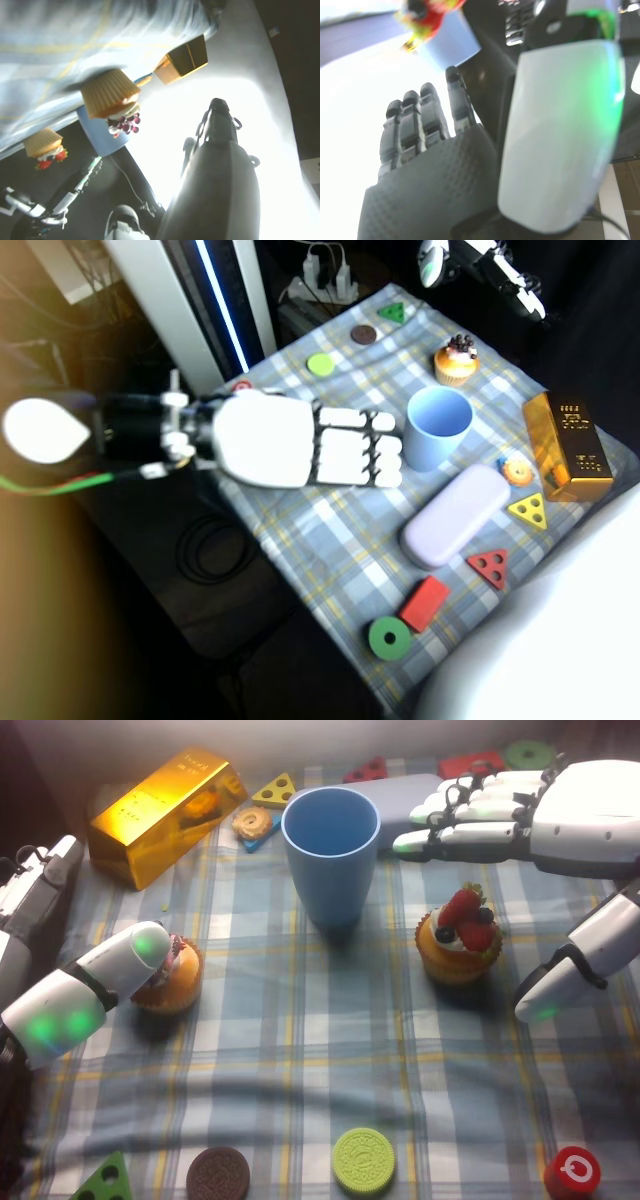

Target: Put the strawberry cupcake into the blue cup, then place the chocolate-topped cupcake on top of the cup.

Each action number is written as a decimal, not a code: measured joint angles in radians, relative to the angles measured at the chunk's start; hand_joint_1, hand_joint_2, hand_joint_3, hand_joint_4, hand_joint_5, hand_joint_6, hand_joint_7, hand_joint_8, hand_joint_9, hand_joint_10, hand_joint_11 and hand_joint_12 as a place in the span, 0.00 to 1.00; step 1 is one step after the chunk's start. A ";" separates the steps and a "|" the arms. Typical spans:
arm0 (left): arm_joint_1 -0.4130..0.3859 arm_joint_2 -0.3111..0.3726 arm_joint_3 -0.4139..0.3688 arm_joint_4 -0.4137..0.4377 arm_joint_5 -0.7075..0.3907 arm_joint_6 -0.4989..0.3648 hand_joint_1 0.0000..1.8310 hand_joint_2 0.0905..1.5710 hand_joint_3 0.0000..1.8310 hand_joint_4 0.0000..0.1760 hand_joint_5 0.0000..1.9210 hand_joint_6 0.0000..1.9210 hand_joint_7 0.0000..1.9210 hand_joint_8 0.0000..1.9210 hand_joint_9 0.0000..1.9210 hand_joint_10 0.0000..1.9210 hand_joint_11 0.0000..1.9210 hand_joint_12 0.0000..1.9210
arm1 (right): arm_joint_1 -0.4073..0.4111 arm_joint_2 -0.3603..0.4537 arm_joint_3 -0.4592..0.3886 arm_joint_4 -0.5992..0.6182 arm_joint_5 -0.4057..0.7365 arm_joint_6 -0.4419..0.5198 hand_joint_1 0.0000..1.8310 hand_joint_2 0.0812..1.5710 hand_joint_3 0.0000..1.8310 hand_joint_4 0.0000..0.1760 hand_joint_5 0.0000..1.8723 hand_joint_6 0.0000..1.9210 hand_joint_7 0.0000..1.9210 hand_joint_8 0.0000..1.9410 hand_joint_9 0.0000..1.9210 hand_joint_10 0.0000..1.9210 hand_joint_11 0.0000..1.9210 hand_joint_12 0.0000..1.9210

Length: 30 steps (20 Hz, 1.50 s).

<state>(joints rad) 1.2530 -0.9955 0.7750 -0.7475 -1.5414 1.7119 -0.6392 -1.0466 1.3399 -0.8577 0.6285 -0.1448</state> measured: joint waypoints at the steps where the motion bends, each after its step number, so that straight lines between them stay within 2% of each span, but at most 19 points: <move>1: 0.000 0.000 0.000 0.001 0.000 0.000 0.09 0.53 0.00 0.36 0.07 0.00 0.01 0.00 0.00 0.00 0.00 0.00 | 0.000 -0.008 0.009 -0.005 -0.006 0.009 0.32 0.41 0.00 0.54 0.00 0.00 0.00 0.00 0.00 0.00 0.00 0.00; 4: 0.000 0.000 0.000 0.001 0.000 0.000 0.09 0.52 0.00 0.46 0.06 0.00 0.01 0.00 0.00 0.00 0.00 0.00 | 0.000 -0.023 0.024 -0.019 -0.013 0.012 0.39 0.49 0.00 0.44 0.03 0.00 0.08 0.01 0.06 0.01 0.04 0.02; 6: 0.000 0.000 0.000 0.003 0.000 -0.001 0.10 0.53 0.00 0.30 0.07 0.00 0.01 0.00 0.01 0.00 0.00 0.00 | 0.000 -0.043 0.047 -0.024 -0.016 0.011 0.48 0.52 0.00 0.00 0.28 0.01 0.30 0.01 0.32 0.02 0.26 0.13; 8: 0.000 0.000 0.000 0.000 0.000 -0.003 0.13 0.54 0.00 0.18 0.06 0.00 0.01 0.00 0.00 0.00 0.00 0.00 | 0.000 -0.047 0.049 -0.025 -0.022 0.011 0.52 0.55 0.00 0.00 0.37 0.00 0.42 0.00 0.43 0.01 0.30 0.30; 10: 0.000 0.000 0.000 -0.001 0.000 -0.003 0.11 0.52 0.00 0.44 0.06 0.00 0.01 0.00 0.00 0.00 0.00 0.00 | 0.000 -0.049 0.051 -0.023 -0.024 0.012 0.57 0.57 0.00 0.00 0.46 0.00 0.48 0.00 0.50 0.02 0.27 0.59; 12: 0.000 0.000 0.000 0.006 0.000 -0.004 0.12 0.53 0.00 0.44 0.05 0.00 0.01 0.00 0.00 0.00 0.00 0.00 | 0.000 -0.049 0.055 -0.017 -0.021 0.012 0.56 0.58 0.00 0.00 0.49 0.01 0.49 0.00 0.52 0.02 0.29 0.63; 15: 0.000 0.000 0.000 0.002 0.000 -0.004 0.12 0.55 0.01 0.13 0.06 0.00 0.01 0.00 0.00 0.00 0.00 0.00 | 0.000 -0.049 0.055 -0.015 -0.019 0.012 0.55 0.59 0.00 0.00 0.51 0.01 0.50 0.00 0.53 0.03 0.27 0.68; 16: 0.004 0.000 0.000 0.004 -0.001 -0.005 0.12 0.54 0.00 0.22 0.06 0.00 0.01 0.00 0.00 0.00 0.00 0.00 | 0.000 -0.049 0.055 -0.014 -0.019 0.012 0.53 0.59 0.00 0.00 0.50 0.00 0.49 0.00 0.51 0.02 0.26 0.67; 19: 0.005 0.000 0.000 0.000 0.000 -0.006 0.13 0.54 0.00 0.17 0.07 0.00 0.02 0.01 0.01 0.00 0.01 0.01 | 0.000 -0.048 0.055 -0.014 -0.020 0.012 0.51 0.57 0.00 0.00 0.45 0.00 0.45 0.00 0.46 0.00 0.20 0.61; 20: 0.005 0.000 0.000 0.001 0.000 -0.007 0.12 0.53 0.00 0.25 0.07 0.00 0.02 0.01 0.01 0.00 0.01 0.00 | 0.000 -0.045 0.055 -0.016 -0.021 0.017 0.43 0.52 0.00 0.02 0.31 0.00 0.33 0.00 0.34 0.00 0.13 0.51; 21: 0.005 0.000 0.000 0.001 0.000 -0.007 0.13 0.54 0.00 0.34 0.07 0.00 0.02 0.00 0.01 0.00 0.00 0.00 | 0.000 -0.037 0.048 -0.019 -0.028 0.017 0.39 0.45 0.00 0.28 0.07 0.00 0.11 0.00 0.11 0.00 0.03 0.23; 22: 0.005 0.000 0.000 -0.001 0.000 -0.007 0.12 0.52 0.00 0.48 0.06 0.00 0.02 0.00 0.01 0.00 0.00 0.00 | 0.000 -0.026 0.039 -0.023 -0.035 0.017 0.39 0.42 0.00 0.31 0.01 0.00 0.02 0.00 0.02 0.00 0.00 0.05; 23: 0.005 0.000 0.000 -0.003 0.000 -0.007 0.10 0.53 0.00 0.37 0.07 0.00 0.02 0.00 0.01 0.00 0.01 0.00 | 0.000 -0.019 0.033 -0.021 -0.035 0.018 0.37 0.38 0.00 0.24 0.00 0.00 0.00 0.00 0.00 0.00 0.00 0.01; 24: 0.005 0.000 0.000 -0.001 0.000 -0.007 0.12 0.54 0.00 0.18 0.06 0.00 0.01 0.00 0.00 0.00 0.00 0.00 | 0.000 -0.014 0.029 -0.015 -0.034 0.018 0.38 0.38 0.00 0.34 0.00 0.00 0.00 0.00 0.00 0.00 0.00 0.00; 25: 0.005 0.000 0.000 0.002 0.000 -0.008 0.11 0.53 0.00 0.31 0.06 0.00 0.02 0.00 0.01 0.00 0.00 0.00 | 0.004 -0.013 0.027 -0.011 -0.034 0.017 0.35 0.36 0.00 0.55 0.00 0.00 0.00 0.00 0.00 0.00 0.00 0.00; 26: 0.005 0.000 0.000 0.002 0.000 -0.008 0.11 0.53 0.00 0.31 0.06 0.00 0.02 0.00 0.01 0.00 0.00 0.00 | 0.004 -0.013 0.025 -0.011 -0.036 0.017 0.35 0.36 0.00 0.55 0.00 0.00 0.00 0.00 0.00 0.00 0.00 0.00; 27: 0.005 0.000 0.000 -0.001 0.000 -0.008 0.11 0.52 0.00 0.50 0.06 0.00 0.03 0.00 0.01 0.00 0.01 0.00 | 0.004 -0.013 0.021 -0.013 -0.037 0.017 0.34 0.35 0.00 0.34 0.00 0.00 0.00 0.00 0.00 0.00 0.00 0.00; 28: 0.005 0.000 0.000 -0.004 0.000 -0.009 0.11 0.53 0.00 0.34 0.06 0.00 0.03 0.00 0.01 0.00 0.00 0.00 | 0.004 -0.014 0.016 -0.022 -0.035 0.017 0.35 0.36 0.00 0.40 0.00 0.00 0.00 0.00 0.00 0.00 0.00 0.00; 30: 0.005 0.000 0.000 -0.001 0.000 -0.011 0.10 0.56 0.01 0.30 0.06 0.00 0.02 0.00 0.00 0.00 0.00 0.00 | 0.004 -0.016 0.008 -0.024 -0.035 0.018 0.37 0.40 0.01 0.45 0.00 0.00 0.00 0.00 0.00 0.00 0.00 0.00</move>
<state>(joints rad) 1.2579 -0.9955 0.7750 -0.7486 -1.5414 1.7008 -0.6350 -1.0622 1.3483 -0.8814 0.5934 -0.1272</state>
